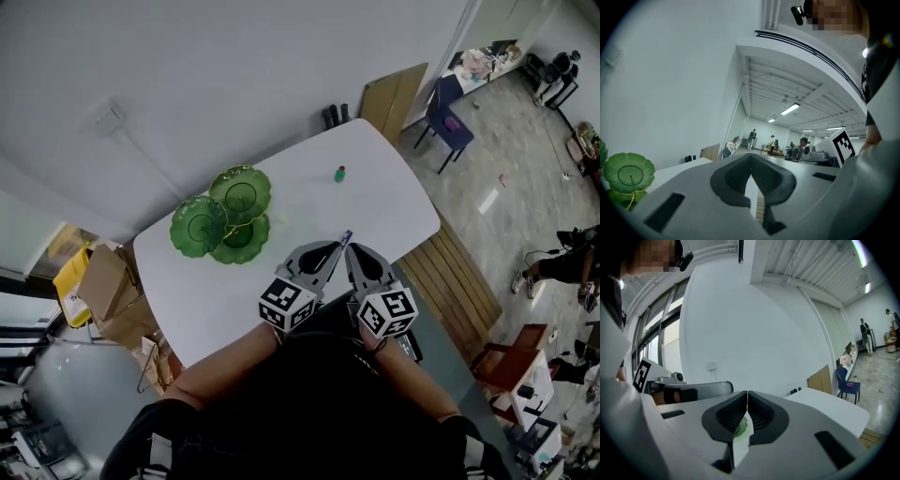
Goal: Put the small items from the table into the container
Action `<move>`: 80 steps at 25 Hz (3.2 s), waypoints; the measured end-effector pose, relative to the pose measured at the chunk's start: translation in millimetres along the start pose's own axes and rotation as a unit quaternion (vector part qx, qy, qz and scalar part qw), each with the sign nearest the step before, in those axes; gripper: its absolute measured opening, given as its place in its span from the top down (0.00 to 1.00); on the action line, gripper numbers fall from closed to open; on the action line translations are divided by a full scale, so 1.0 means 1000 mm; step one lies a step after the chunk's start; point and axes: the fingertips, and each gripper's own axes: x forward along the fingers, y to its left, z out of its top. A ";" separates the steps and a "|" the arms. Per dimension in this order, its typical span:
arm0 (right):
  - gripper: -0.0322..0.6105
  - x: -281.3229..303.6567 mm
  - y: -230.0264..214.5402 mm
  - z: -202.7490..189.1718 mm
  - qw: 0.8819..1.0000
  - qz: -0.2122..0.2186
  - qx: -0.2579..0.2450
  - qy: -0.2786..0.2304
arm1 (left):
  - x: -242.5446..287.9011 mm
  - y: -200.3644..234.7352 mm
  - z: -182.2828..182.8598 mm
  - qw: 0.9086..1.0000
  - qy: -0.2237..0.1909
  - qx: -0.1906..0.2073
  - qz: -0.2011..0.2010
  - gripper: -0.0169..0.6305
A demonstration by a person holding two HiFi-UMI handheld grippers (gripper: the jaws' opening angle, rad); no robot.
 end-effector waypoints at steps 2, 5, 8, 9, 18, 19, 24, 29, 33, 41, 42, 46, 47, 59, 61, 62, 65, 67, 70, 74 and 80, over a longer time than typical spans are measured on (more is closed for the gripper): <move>0.93 0.005 -0.002 -0.006 1.000 0.002 0.005 0.008 | 0.002 0.005 -0.004 1.000 0.005 -0.002 0.002 0.96; 0.93 0.015 -0.008 -0.011 1.000 0.007 0.009 0.016 | 0.007 0.014 -0.007 1.000 0.012 0.007 0.009 0.96; 0.93 0.026 -0.014 -0.010 1.000 0.009 0.015 0.019 | 0.013 0.019 -0.006 1.000 0.015 0.007 0.013 0.96; 0.93 0.029 -0.015 -0.010 1.000 0.011 0.015 0.022 | 0.015 0.021 -0.006 1.000 0.016 0.006 0.014 0.96; 0.92 0.048 -0.072 -0.029 0.997 -0.016 0.045 0.066 | 0.058 0.041 -0.018 0.999 0.041 0.003 0.014 0.96; 0.92 0.050 -0.080 -0.031 0.996 -0.018 0.048 0.071 | 0.063 0.043 -0.018 0.999 0.042 0.003 0.014 0.96; 0.92 0.067 -0.112 -0.057 0.993 -0.025 0.054 0.105 | 0.089 0.058 -0.038 0.999 0.051 0.000 0.000 0.96; 0.87 0.079 -0.136 -0.098 0.984 -0.028 0.068 0.161 | 0.107 0.065 -0.071 0.997 0.076 -0.009 0.001 0.96; 0.80 0.087 -0.159 -0.135 0.975 -0.046 0.087 0.198 | 0.116 0.073 -0.091 0.996 0.090 -0.022 0.005 0.96; 0.72 0.103 -0.182 -0.199 0.961 -0.065 0.096 0.253 | 0.125 0.098 -0.133 0.992 0.120 -0.043 0.027 0.96; 0.72 0.105 -0.183 -0.206 0.959 -0.068 0.096 0.259 | 0.126 0.100 -0.138 0.991 0.123 -0.045 0.030 0.96; 0.71 0.109 -0.192 -0.234 0.950 -0.080 0.095 0.285 | 0.127 0.104 -0.156 0.988 0.139 -0.057 0.035 0.96; 0.71 0.109 -0.194 -0.242 0.948 -0.083 0.094 0.294 | 0.126 0.105 -0.160 0.987 0.145 -0.059 0.035 0.96; 0.69 0.120 -0.200 -0.292 0.926 -0.090 0.090 0.356 | 0.120 0.122 -0.185 0.981 0.169 -0.080 0.057 0.96; 0.69 0.121 -0.199 -0.295 0.924 -0.090 0.085 0.361 | 0.118 0.124 -0.186 0.980 0.168 -0.087 0.063 0.96; 0.69 0.122 -0.199 -0.296 0.924 -0.089 0.082 0.362 | 0.117 0.124 -0.185 0.980 0.168 -0.087 0.064 0.96; 0.69 0.126 -0.197 -0.297 0.925 -0.083 0.070 0.365 | 0.114 0.126 -0.186 0.980 0.171 -0.086 0.063 0.96; 0.69 0.127 -0.197 -0.301 0.922 -0.081 0.057 0.374 | 0.112 0.128 -0.187 0.979 0.171 -0.087 0.064 0.96; 0.69 0.126 -0.200 -0.307 0.919 -0.084 0.033 0.383 | 0.109 0.131 -0.187 0.979 0.170 -0.088 0.066 0.96; 0.75 0.126 -0.204 -0.308 0.921 -0.090 0.005 0.380 | 0.105 0.132 -0.188 0.979 0.173 -0.088 0.066 0.96; 0.80 0.125 -0.206 -0.305 0.920 -0.084 -0.020 0.383 | 0.097 0.133 -0.187 0.979 0.171 -0.088 0.073 0.96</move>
